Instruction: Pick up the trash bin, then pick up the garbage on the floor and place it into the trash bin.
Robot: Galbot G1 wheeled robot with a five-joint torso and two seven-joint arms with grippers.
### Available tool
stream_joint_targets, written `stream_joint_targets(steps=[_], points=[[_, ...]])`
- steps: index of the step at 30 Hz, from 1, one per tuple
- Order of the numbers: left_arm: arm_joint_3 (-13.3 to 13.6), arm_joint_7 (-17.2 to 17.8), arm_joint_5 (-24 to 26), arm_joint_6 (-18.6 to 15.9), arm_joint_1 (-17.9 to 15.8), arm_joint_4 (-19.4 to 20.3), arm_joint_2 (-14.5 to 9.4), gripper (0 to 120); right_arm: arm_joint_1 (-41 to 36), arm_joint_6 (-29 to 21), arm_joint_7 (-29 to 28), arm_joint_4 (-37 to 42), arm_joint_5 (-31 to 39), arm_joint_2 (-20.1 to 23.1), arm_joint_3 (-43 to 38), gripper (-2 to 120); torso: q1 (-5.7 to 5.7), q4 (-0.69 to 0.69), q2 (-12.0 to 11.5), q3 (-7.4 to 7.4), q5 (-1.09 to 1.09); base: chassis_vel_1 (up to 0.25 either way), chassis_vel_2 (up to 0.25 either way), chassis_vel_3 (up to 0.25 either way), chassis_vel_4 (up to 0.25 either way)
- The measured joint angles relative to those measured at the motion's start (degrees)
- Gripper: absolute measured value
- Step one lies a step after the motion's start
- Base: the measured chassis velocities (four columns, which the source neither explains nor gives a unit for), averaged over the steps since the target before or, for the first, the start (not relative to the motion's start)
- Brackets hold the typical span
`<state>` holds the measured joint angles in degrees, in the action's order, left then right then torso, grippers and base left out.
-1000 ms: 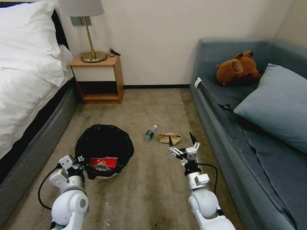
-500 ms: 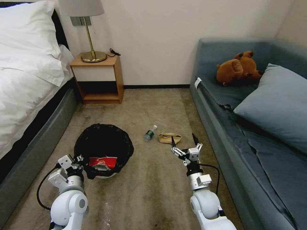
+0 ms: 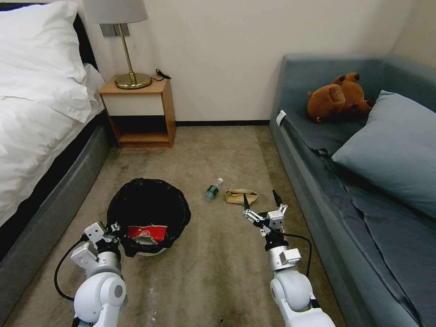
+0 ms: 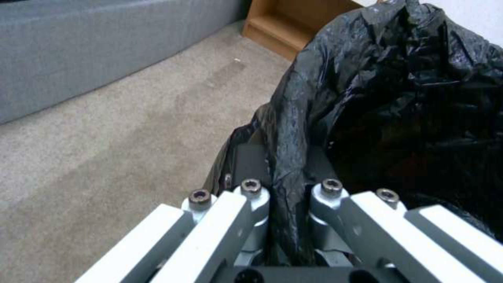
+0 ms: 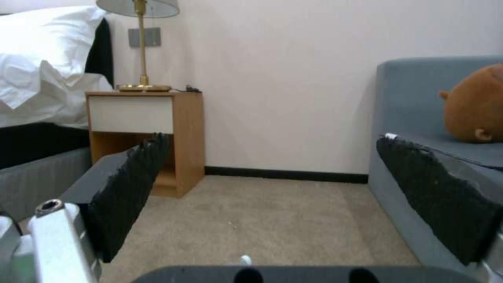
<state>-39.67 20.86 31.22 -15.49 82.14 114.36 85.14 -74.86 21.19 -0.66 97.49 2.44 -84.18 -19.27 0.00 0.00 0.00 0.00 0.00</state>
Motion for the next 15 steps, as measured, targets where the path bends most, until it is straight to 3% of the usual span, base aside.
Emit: stream_joint_targets(steps=[15], points=[[0.0,0.0,0.0,0.2,-0.1,-0.3,0.1,4,-0.1,0.3,0.2,-0.5,-0.1,-0.1,-0.1,99,0.01,0.00,0.0,0.01,0.00,-0.073,0.077,0.076,-0.068]])
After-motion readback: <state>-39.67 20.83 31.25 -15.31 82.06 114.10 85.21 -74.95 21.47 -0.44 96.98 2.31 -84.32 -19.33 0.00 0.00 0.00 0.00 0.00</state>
